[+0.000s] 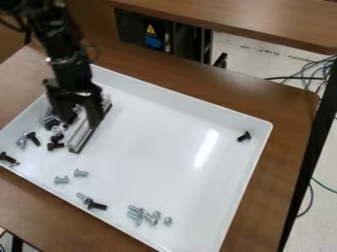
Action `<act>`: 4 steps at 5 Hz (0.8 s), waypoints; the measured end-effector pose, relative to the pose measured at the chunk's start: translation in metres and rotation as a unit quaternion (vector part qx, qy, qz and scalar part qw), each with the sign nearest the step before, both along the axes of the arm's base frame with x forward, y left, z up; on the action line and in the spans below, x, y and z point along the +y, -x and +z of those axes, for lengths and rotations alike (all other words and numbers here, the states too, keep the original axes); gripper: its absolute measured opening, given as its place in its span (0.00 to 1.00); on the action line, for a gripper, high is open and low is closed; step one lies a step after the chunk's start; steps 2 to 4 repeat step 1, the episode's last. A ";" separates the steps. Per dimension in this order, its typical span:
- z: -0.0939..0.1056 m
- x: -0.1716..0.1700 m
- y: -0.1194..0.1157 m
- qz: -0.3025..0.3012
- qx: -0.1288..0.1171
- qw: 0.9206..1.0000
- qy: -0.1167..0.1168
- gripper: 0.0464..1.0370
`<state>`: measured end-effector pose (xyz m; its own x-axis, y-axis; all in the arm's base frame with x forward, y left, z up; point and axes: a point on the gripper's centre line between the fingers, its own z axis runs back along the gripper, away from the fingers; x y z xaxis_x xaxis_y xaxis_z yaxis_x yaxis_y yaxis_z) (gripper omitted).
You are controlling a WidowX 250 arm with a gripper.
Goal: Sweep into pile
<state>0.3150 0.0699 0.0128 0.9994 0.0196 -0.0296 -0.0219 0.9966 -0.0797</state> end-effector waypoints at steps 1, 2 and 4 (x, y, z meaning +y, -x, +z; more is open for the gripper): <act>0.005 -0.050 0.007 -0.090 -0.007 0.995 -0.044 0.96; 0.005 -0.050 0.007 -0.090 -0.007 0.995 -0.044 0.96; 0.005 -0.050 0.007 -0.090 -0.007 0.995 -0.044 0.96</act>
